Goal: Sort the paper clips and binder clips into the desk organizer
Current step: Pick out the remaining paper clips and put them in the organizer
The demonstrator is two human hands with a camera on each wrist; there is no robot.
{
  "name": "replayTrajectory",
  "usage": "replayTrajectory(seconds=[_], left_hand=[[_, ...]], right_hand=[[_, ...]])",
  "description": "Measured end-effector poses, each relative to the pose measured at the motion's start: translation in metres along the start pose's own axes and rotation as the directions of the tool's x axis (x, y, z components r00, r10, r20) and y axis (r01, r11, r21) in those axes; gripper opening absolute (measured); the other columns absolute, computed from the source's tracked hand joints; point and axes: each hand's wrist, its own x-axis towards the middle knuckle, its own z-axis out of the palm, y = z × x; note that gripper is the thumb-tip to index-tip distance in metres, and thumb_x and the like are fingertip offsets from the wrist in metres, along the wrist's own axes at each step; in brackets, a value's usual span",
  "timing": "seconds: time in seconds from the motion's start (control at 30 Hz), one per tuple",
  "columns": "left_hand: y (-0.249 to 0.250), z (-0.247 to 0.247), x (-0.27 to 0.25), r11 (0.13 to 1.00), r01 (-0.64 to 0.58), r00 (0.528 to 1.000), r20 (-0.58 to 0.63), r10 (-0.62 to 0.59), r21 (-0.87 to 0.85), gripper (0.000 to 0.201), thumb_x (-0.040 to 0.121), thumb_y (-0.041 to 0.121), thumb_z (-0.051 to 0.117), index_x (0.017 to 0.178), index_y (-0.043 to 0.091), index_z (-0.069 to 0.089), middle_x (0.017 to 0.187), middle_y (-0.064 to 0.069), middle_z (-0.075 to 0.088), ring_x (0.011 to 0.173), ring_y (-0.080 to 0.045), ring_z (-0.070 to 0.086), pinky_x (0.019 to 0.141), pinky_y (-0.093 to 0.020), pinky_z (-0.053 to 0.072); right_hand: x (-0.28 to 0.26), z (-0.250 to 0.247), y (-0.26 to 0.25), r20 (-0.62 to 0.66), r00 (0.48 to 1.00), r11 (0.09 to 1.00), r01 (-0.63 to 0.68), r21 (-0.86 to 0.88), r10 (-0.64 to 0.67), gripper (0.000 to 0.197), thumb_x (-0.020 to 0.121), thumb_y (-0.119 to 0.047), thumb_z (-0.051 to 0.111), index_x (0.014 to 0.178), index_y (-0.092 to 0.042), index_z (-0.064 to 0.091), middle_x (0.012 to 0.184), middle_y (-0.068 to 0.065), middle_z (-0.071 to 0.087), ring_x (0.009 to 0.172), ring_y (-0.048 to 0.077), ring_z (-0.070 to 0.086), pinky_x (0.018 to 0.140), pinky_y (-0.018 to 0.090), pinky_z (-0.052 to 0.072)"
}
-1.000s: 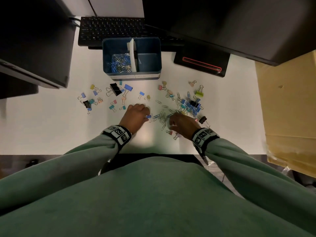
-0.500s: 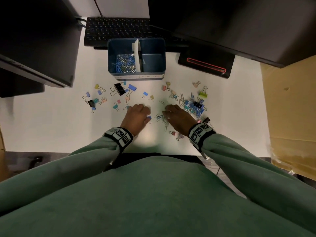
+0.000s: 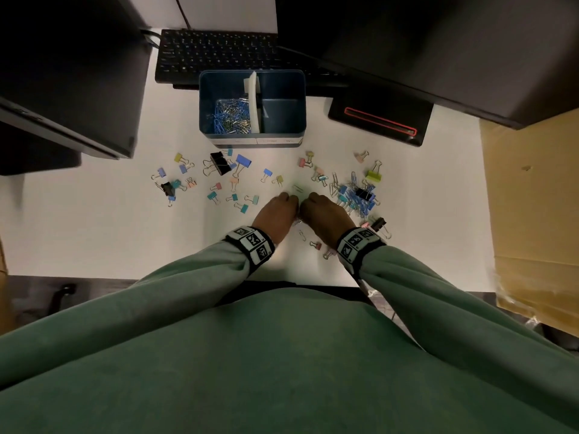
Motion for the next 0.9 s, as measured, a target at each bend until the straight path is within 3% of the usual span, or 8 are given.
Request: replayTrajectory(seconds=[0.2,0.3,0.37,0.43,0.63,0.73,0.8,0.9], left_hand=[[-0.005,-0.013,0.006,0.991,0.052,0.997,0.056,-0.045,-0.121,0.016,0.085,0.013,0.060,0.099,0.006,0.061,0.098,-0.013,0.059,0.083,-0.028,0.061,0.070,-0.031,0.049],[-0.011,-0.026,0.001,0.968,0.075,0.996,0.067,-0.061,-0.239,0.013,0.081,0.008,0.063,0.094,0.009,0.064,0.095,-0.009,0.063,0.080,-0.022,0.061,0.068,-0.029,0.052],[-0.017,-0.042,-0.005,0.935,0.076,0.997,0.009,-0.078,-0.346,0.012,0.080,0.004,0.064,0.090,0.010,0.066,0.090,-0.006,0.066,0.078,-0.019,0.063,0.075,-0.030,0.055],[-0.023,-0.066,-0.011,0.901,0.070,0.991,-0.075,-0.113,-0.427,0.013,0.080,0.003,0.064,0.090,0.011,0.068,0.086,-0.005,0.068,0.073,-0.014,0.061,0.072,-0.017,0.052],[-0.056,-0.156,0.004,0.786,0.069,0.893,-0.312,-0.323,-0.614,0.011,0.084,0.002,0.062,0.089,0.010,0.067,0.080,0.000,0.066,0.066,0.001,0.060,0.065,-0.010,0.050],[-0.079,-0.182,0.030,0.838,0.142,0.825,-0.405,-0.394,-0.527,0.013,0.081,0.007,0.059,0.088,0.012,0.068,0.081,0.004,0.067,0.074,-0.008,0.062,0.078,-0.021,0.053],[-0.091,-0.188,0.043,0.862,0.186,0.843,-0.374,-0.387,-0.471,0.013,0.081,0.010,0.059,0.089,0.011,0.069,0.087,-0.002,0.071,0.083,-0.019,0.066,0.083,-0.030,0.054],[-0.096,-0.180,0.048,0.894,0.230,0.856,-0.358,-0.374,-0.384,0.016,0.083,0.006,0.058,0.096,0.009,0.067,0.098,-0.007,0.070,0.091,-0.022,0.064,0.084,-0.028,0.050]], right_hand=[[0.005,-0.013,0.010,0.069,0.994,0.974,-0.096,0.207,0.083,0.014,0.090,-0.014,0.060,0.098,-0.004,0.066,0.098,0.016,0.064,0.089,0.032,0.062,0.078,0.037,0.050],[-0.002,-0.026,0.020,0.069,0.995,0.914,-0.098,0.394,0.077,0.010,0.087,-0.013,0.067,0.094,-0.006,0.068,0.091,0.008,0.069,0.081,0.020,0.063,0.077,0.034,0.054],[-0.002,-0.040,0.019,0.064,0.994,0.862,-0.113,0.495,0.093,0.008,0.087,-0.015,0.069,0.093,-0.009,0.069,0.087,0.003,0.070,0.075,0.012,0.062,0.074,0.027,0.054],[0.005,-0.060,0.009,0.026,0.993,0.804,-0.107,0.585,0.113,0.006,0.086,-0.015,0.070,0.091,-0.011,0.070,0.083,0.003,0.071,0.070,0.010,0.062,0.070,0.021,0.052],[0.078,-0.126,-0.048,-0.165,0.980,0.639,0.059,0.767,0.108,0.007,0.082,-0.009,0.072,0.087,-0.011,0.067,0.079,0.001,0.068,0.069,0.012,0.063,0.064,0.025,0.057],[0.127,-0.147,-0.074,-0.223,0.971,0.736,0.087,0.671,0.089,0.008,0.081,-0.009,0.071,0.080,-0.013,0.065,0.069,-0.009,0.062,0.061,0.002,0.056,0.060,0.019,0.048],[0.151,-0.152,-0.086,-0.168,0.980,0.841,0.000,0.542,0.108,0.007,0.083,-0.011,0.068,0.079,-0.015,0.065,0.074,-0.007,0.063,0.067,0.003,0.057,0.060,0.013,0.044],[0.166,-0.147,-0.093,-0.100,0.988,0.904,-0.062,0.423,0.115,0.010,0.083,-0.013,0.068,0.093,-0.010,0.069,0.090,0.001,0.068,0.078,0.010,0.060,0.073,0.022,0.051]])
